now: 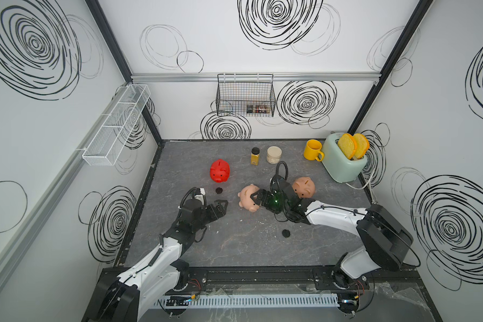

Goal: Open piggy banks
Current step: Pick up the piggy bank from the center of the board, then place the piggy bank at the center of the board.

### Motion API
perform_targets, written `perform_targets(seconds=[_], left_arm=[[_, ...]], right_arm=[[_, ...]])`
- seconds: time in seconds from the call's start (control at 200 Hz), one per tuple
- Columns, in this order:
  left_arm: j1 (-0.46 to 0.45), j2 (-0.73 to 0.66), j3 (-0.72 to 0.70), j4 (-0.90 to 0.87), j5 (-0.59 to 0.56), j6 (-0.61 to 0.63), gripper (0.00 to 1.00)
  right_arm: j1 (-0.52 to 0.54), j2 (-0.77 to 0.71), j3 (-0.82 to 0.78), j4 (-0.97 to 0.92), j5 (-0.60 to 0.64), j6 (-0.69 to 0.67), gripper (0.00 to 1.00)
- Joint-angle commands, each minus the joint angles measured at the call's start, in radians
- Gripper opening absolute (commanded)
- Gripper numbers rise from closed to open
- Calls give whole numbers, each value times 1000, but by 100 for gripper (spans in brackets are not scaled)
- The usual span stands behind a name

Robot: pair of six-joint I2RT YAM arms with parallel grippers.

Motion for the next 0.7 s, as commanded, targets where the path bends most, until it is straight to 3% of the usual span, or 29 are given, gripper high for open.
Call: perform_targets(seconds=[0.0, 0.255, 0.695], left_arm=[[23, -6, 59, -115, -52, 18, 96], [49, 17, 149, -294, -93, -67, 96], [121, -115, 227, -375, 60, 60, 96]], right_arm=[[14, 75, 106, -259, 170, -95, 73], [24, 263, 369, -473, 333, -145, 73], [19, 541, 794, -695, 449, -177, 74]])
